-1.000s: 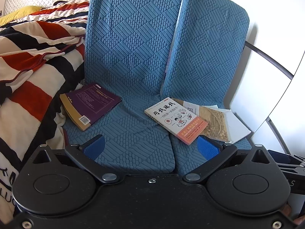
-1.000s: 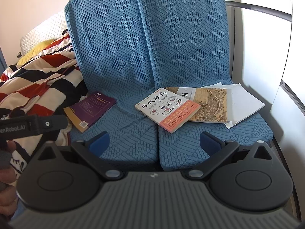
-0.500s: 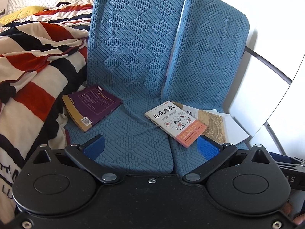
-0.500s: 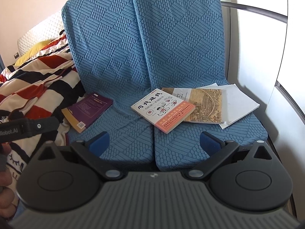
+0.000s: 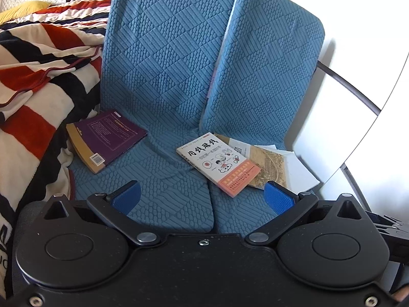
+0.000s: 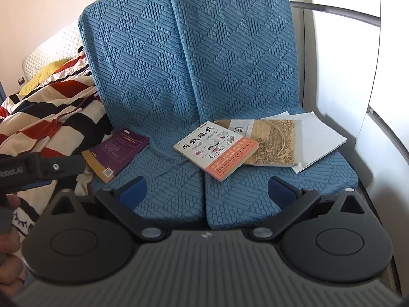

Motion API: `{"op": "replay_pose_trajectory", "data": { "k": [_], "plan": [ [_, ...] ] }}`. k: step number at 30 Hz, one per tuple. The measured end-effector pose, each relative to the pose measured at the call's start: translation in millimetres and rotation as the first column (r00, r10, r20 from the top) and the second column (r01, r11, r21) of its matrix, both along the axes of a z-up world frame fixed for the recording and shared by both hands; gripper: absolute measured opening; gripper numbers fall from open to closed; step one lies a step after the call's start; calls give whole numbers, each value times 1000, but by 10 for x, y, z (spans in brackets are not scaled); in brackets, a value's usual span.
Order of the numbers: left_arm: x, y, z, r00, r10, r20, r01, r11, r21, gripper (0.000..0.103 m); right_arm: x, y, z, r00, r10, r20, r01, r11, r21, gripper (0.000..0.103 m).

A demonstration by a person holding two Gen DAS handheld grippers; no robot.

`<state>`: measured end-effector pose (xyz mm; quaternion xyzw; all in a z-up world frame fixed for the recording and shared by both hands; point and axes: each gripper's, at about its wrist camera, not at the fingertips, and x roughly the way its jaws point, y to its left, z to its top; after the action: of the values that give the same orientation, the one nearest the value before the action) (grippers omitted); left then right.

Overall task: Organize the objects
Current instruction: 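Move the right tool toward the tan illustrated book on the seat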

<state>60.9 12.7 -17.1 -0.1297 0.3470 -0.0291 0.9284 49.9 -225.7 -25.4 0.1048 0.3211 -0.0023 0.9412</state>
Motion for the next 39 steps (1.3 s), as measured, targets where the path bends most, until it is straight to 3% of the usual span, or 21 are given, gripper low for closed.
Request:
{"op": "replay_pose_trajectory", "data": {
  "k": [14,20,27,30,34,35,39],
  "plan": [
    [-41,-277,194,995,-85,61,82,996,39,103,-187,-194,99,997,-59,55,59,998,-1,103],
    [202,-311,64,997,-74,28,74,997,-6,103,-1,-368,-85,995,-95,28,94,995,31,103],
    [925,-495,-349,995,-87,-52,86,996,-24,100,399,-745,-357,989,-147,2,147,987,64,103],
    [1352,-592,-569,989,-111,-101,106,993,-55,93,674,-958,-548,987,-161,-23,162,983,86,103],
    [1901,-682,-789,982,-129,-141,118,989,-86,92,1142,-1214,-787,982,-168,-80,177,977,118,102],
    [2011,-736,-822,980,-134,-145,123,989,-82,92,1271,-1262,-838,982,-166,-95,177,976,127,98],
    [2411,-880,-962,975,-154,-163,140,986,-93,82,1741,-1409,-991,978,-165,-129,184,972,147,95]
  ]
}}
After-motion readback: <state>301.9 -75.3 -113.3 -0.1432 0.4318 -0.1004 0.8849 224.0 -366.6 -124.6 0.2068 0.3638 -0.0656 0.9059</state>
